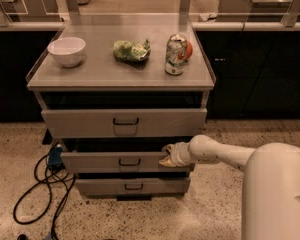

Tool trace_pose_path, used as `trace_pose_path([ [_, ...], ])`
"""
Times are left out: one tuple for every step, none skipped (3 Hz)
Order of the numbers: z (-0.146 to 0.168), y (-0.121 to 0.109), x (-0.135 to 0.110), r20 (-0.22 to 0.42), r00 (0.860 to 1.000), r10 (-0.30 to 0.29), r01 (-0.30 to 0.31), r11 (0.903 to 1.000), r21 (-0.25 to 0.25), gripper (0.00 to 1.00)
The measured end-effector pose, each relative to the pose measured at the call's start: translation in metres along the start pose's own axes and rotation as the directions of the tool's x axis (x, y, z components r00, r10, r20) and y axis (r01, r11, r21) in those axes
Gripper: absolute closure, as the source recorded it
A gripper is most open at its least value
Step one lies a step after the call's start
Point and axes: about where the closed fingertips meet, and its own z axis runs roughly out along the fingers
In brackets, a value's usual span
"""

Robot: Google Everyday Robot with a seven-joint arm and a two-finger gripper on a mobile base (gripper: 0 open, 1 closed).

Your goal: Open middle drawer

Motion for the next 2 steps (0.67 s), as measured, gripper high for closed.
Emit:
trace_pose_path([
  [-0.007,-0.0028,-0.005,0.0,1.0,0.0,0.0,1.0,0.0,1.0],
  [-0.0135,-0.0054,-0.0101,0.0,1.0,0.0,0.0,1.0,0.0,1.0],
])
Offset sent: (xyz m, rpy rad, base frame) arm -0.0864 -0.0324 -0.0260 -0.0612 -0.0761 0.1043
